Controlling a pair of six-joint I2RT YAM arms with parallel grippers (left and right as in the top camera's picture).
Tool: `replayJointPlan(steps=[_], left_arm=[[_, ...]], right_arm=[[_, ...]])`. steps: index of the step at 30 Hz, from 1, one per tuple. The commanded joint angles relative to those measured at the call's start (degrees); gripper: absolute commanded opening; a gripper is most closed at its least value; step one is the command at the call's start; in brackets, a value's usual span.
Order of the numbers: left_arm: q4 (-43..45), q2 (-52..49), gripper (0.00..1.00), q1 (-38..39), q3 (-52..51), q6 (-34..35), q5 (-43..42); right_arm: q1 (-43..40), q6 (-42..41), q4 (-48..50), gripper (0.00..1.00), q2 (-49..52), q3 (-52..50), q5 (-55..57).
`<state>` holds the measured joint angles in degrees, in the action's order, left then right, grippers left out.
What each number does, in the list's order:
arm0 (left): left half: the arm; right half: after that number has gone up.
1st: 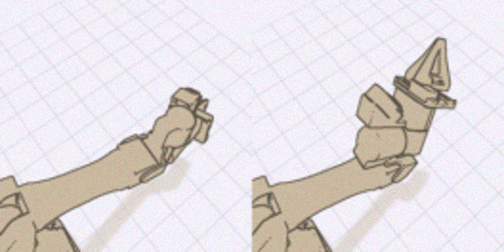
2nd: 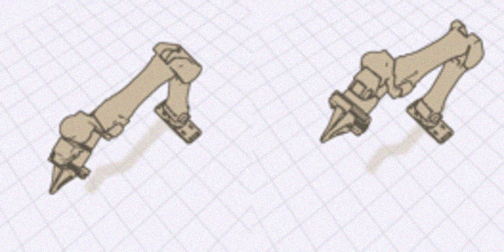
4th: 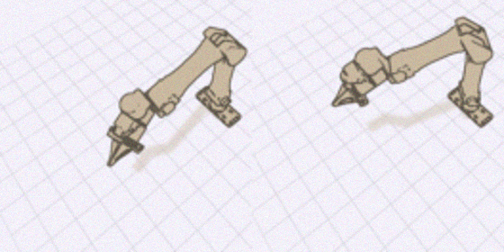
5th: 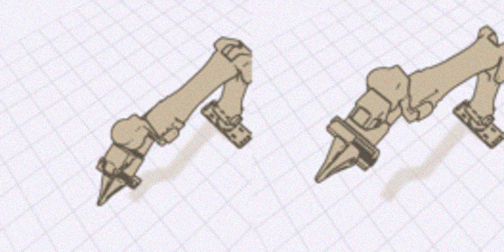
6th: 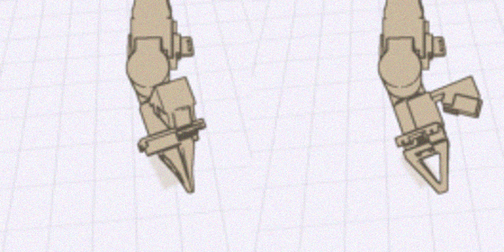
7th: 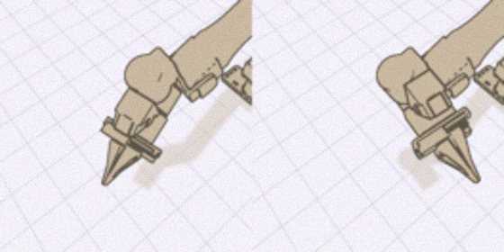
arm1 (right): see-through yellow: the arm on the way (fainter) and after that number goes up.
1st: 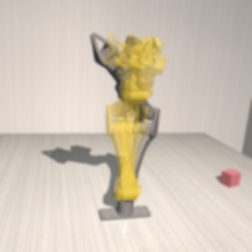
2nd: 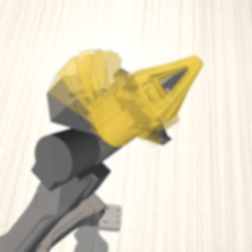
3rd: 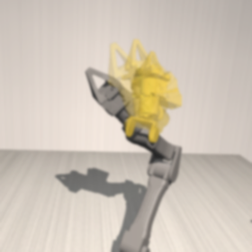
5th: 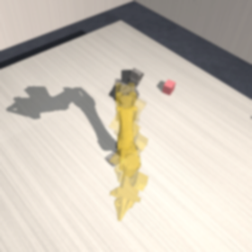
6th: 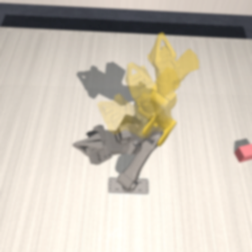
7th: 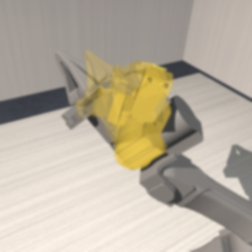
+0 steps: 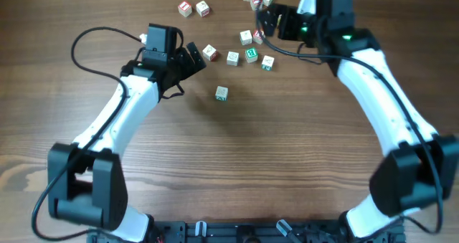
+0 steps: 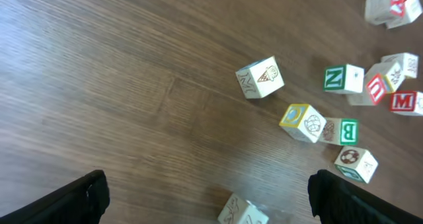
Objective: Form a circle
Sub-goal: 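Reach the right gripper forward to the top of the cluster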
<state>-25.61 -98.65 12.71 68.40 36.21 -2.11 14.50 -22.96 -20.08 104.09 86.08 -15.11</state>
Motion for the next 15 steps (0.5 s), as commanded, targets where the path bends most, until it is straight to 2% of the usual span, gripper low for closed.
replayJointPlan(steps=[1,3,12,15], left_arm=[[2.84,-4.13,1.00,0.31,-0.50,0.72,-0.83],[4.46,-5.95,1.00,0.44,-0.50,0.74,-0.87],[6.27,-7.98,1.00,0.68,-0.50,0.70,-0.85],[5.84,-7.98,1.00,0.68,-0.50,0.68,-0.85]], right_arm=[[1.33,-6.38,2.58,0.90,8.68,1.73,7.19],[2.05,-8.50,2.56,0.86,11.65,4.37,8.63],[5.95,-12.07,-2.80,0.87,26.82,22.10,20.13],[6.34,-16.48,-4.90,0.79,30.62,24.76,21.97]])
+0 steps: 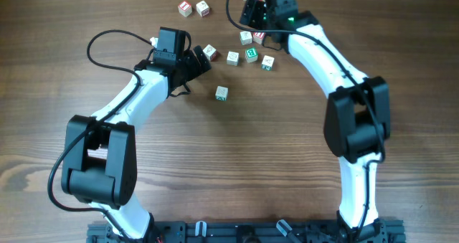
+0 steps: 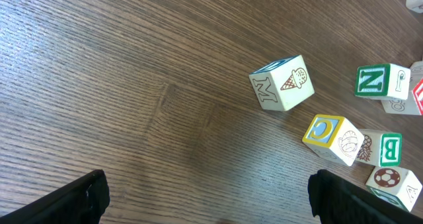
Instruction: Form a circle
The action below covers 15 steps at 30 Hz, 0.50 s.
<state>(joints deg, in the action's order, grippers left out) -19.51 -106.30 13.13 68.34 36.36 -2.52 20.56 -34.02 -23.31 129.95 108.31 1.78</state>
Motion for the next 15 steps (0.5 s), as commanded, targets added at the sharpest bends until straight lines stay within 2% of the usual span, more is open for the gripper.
replayJointPlan(steps=[1,10,15], left_arm=[[-0.42,-0.33,1.00,0.26,-0.44,0.52,-0.44],[-0.83,-0.33,1.00,0.26,-0.44,0.55,-0.44],[-0.83,-0.33,1.00,0.26,-0.44,0.52,-0.44]], right_arm=[[0.26,-7.39,-2.27,0.76,5.44,2.54,6.03],[0.24,-13.18,-4.66,0.72,7.21,2.51,8.76],[0.39,-16.55,-4.44,0.63,9.38,2.51,8.52]])
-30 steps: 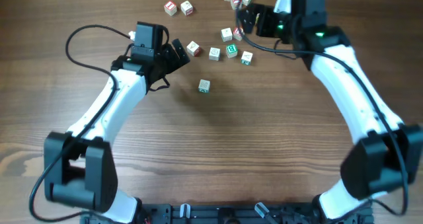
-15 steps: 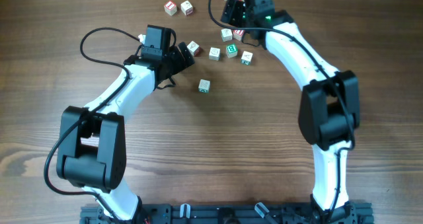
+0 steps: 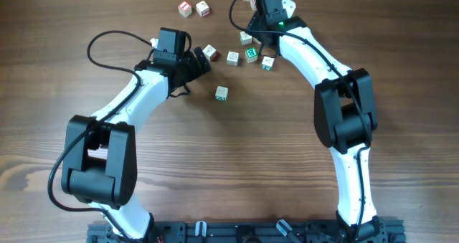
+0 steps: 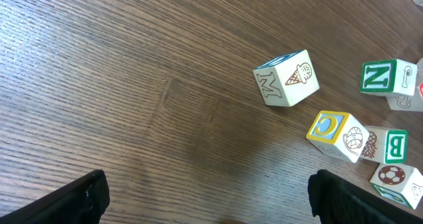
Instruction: Form a circle
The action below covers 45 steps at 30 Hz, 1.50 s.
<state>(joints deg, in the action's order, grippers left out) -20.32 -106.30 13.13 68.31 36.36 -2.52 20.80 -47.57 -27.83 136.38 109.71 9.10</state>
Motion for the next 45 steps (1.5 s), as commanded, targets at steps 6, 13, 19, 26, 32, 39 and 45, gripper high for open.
replayJointPlan(steps=[6,13,19,26,32,39,45], left_arm=[[0.00,-0.33,1.00,0.26,-0.42,0.55,-0.44],[0.04,-0.33,1.00,0.26,-0.42,0.55,-0.44],[0.17,-0.33,1.00,0.26,-0.42,0.55,-0.44],[0.35,-0.33,1.00,0.26,-0.42,0.55,-0.44],[0.35,-0.33,1.00,0.20,-0.42,0.57,-0.72],[-2.60,-0.31,1.00,-2.80,-0.42,0.68,-0.68],[-6.21,-0.31,1.00,-6.78,-0.42,5.33,-0.68]], right_arm=[[0.24,-2.54,0.35,0.63,3.78,1.11,1.44],[0.24,-0.15,1.07,0.41,4.20,1.14,1.46],[0.24,1.99,-2.93,0.31,3.96,2.43,1.33],[0.24,8.57,-12.90,0.31,-7.82,4.39,0.98],[1.03,6.88,-26.08,0.31,-17.11,4.37,-3.67],[7.02,1.51,-30.36,0.30,-17.09,-3.32,-5.99],[12.72,-4.00,-15.56,0.32,-16.85,-16.87,-6.03]])
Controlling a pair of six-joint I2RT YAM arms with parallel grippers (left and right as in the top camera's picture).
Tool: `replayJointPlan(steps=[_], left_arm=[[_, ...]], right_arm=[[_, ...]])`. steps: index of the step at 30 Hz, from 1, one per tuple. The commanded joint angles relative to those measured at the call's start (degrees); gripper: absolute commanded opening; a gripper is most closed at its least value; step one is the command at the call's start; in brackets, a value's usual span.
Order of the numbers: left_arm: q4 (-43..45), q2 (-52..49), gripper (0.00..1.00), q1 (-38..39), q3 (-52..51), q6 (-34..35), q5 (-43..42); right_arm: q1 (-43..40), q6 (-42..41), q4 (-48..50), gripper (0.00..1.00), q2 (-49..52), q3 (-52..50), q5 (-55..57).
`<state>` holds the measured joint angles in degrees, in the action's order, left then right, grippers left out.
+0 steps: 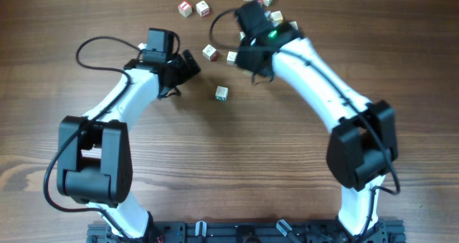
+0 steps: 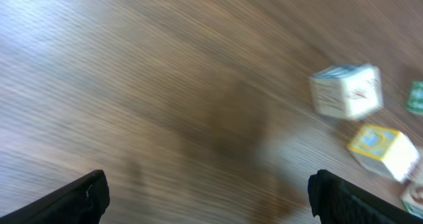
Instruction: Form a circle
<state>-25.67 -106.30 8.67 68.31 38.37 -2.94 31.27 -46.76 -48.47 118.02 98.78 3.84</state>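
Observation:
Small lettered wooden blocks lie scattered at the far side of the table. One block (image 1: pixel 209 52) sits just right of my left gripper (image 1: pixel 191 62), with another (image 1: pixel 232 57) beside it and a lone block (image 1: pixel 221 92) nearer. In the blurred left wrist view my left gripper (image 2: pixel 208 204) is open and holds nothing. Its fingers (image 2: pixel 82 197) stand wide apart over bare wood, with a white block (image 2: pixel 346 90) and a yellow-faced block (image 2: pixel 383 148) ahead to the right. My right gripper (image 1: pixel 249 56) lies over the middle of the cluster. Its jaws are hidden by the wrist.
Two red-lettered blocks (image 1: pixel 185 8) (image 1: pixel 203 8) lie at the far left of the group. A green block and pale ones (image 1: pixel 276 16) sit behind the right wrist. The wooden table (image 1: pixel 215 164) extends toward the arm bases.
My left gripper has shifted left, so the nearest block now sits farther right in its blurred view. My right wrist has come nearer and lower, covering the blocks in the middle of the cluster.
My left gripper stayed open beside the leftmost cluster block at every moment, holding nothing. My right wrist was at the far right of the blocks, then above the far end of the cluster, and now lies across its middle. The visible blocks keep their places.

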Motion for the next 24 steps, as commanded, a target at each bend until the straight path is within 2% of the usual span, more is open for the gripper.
replayJointPlan(steps=[1,3,6,10,13,14,16,18,20,23,24], left_arm=[[-0.94,-0.31,1.00,-2.51,-0.42,3.30,-0.26],[-0.92,-0.31,1.00,-2.56,-0.42,3.28,-0.24],[-0.90,-0.31,1.00,-2.51,-0.42,3.26,-0.24],[-0.74,-0.31,1.00,-2.51,-0.42,3.28,-0.26],[-0.70,-0.31,1.00,-2.51,-0.42,3.28,-0.24],[-0.68,-0.33,1.00,-2.51,-0.42,3.30,-0.26],[-0.50,-0.33,1.00,-2.51,-0.42,3.28,-0.26],[-0.50,-0.33,1.00,-2.51,-0.42,3.28,-0.26],[-0.44,-0.31,1.00,-2.51,-0.42,3.30,-0.26],[-0.22,-0.33,1.00,-2.29,-0.42,4.15,-0.26],[-0.09,-0.33,1.00,-2.14,-0.42,4.15,-0.26]], right_arm=[[2.60,-5.16,7.50,0.31,1.62,-7.56,-0.74],[2.91,-6.99,14.84,0.31,1.68,-13.31,-0.72],[2.84,-7.63,19.26,0.32,1.68,-17.35,1.16],[2.78,-7.21,19.65,0.32,1.66,-17.77,5.84],[2.51,-7.26,19.52,0.31,1.66,-17.77,5.35],[2.51,-7.26,19.37,0.34,1.66,-17.77,5.35],[2.47,-6.49,19.37,0.49,1.66,-17.73,5.64],[2.25,-3.87,18.25,0.76,1.36,-16.11,5.25],[2.05,-2.64,14.40,0.91,0.07,-12.63,5.25],[1.92,1.51,11.04,0.99,-4.02,-7.85,7.87],[1.88,3.48,11.47,0.99,-4.94,-7.15,8.63]])
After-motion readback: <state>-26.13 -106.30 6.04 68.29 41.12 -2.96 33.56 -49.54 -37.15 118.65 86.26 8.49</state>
